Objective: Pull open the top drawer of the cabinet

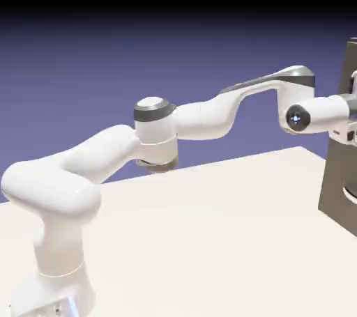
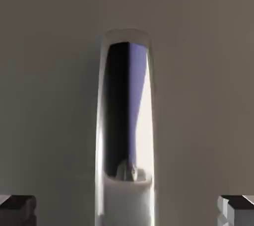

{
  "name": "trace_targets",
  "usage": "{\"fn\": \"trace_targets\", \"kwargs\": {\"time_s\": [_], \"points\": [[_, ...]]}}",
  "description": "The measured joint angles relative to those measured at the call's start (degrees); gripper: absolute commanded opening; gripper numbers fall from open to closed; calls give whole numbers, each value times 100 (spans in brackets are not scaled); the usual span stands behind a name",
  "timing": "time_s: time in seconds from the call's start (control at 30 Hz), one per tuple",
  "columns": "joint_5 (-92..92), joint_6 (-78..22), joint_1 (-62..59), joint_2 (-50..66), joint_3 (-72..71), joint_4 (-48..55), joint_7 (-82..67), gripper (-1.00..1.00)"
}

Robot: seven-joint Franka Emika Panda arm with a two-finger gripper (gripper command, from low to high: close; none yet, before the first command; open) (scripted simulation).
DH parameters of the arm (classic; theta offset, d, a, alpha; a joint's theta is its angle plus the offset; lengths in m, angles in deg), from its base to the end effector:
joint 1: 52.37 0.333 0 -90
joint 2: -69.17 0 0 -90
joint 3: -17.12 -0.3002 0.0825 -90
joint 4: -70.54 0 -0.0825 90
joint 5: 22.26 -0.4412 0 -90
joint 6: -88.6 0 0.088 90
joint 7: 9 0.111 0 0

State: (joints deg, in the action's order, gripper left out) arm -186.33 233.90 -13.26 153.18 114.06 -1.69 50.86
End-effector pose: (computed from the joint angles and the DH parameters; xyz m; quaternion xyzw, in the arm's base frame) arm 0.8016 -0.1344 0.4666 -0.2708 0.6531 -0.2704 0.6535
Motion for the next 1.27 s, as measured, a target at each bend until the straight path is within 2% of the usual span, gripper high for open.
{"fn": "trace_targets", "kwargs": {"time_s": [0.67,0.8,1.17,1.2,1.27], "points": [[-14,-1756,2404,-49,377,-4146,-597,-100],[-194,-2048,2394,739,663,-4455,59,-100],[-57,-3071,3632,1247,933,-6739,209,-100],[-42,-3107,3685,1255,943,-6827,205,100],[-24,-3109,3685,1255,943,-6828,212,100]]}}
